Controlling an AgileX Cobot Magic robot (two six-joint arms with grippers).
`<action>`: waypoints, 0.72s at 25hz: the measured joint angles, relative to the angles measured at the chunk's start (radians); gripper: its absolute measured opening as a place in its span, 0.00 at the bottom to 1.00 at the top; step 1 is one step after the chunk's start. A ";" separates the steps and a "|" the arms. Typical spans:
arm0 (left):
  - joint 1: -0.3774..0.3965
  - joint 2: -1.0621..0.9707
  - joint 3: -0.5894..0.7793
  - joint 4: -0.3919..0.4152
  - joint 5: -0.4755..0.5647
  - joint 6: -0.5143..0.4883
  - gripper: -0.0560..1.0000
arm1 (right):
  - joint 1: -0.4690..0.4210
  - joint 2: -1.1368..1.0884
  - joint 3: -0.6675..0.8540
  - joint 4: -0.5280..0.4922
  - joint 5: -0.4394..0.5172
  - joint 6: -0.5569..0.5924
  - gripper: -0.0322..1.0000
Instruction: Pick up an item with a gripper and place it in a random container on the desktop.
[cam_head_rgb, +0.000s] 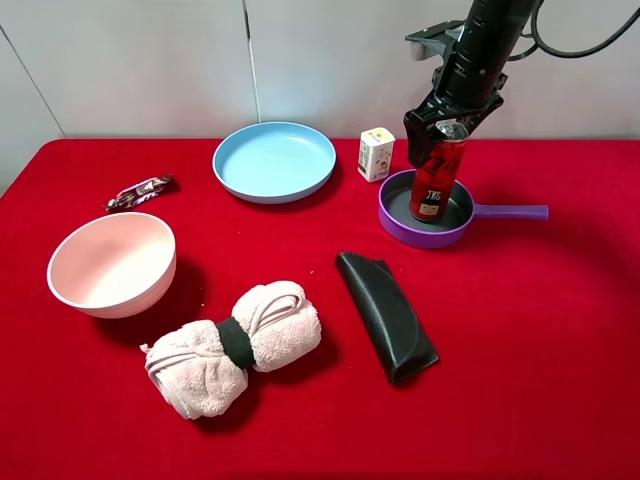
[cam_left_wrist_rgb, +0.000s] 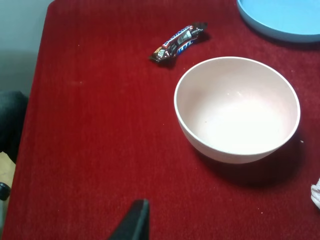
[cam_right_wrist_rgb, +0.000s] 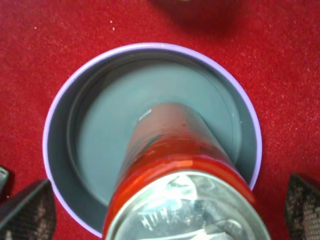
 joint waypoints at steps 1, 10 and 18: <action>0.000 0.000 0.000 0.000 0.000 0.000 0.99 | 0.000 0.000 0.000 0.000 0.000 0.000 0.70; 0.000 0.000 0.000 0.000 0.000 0.000 0.99 | 0.000 -0.002 0.000 0.000 0.027 0.000 0.70; 0.000 0.000 0.000 0.000 0.000 0.000 0.99 | 0.000 -0.083 0.000 0.002 0.028 0.035 0.70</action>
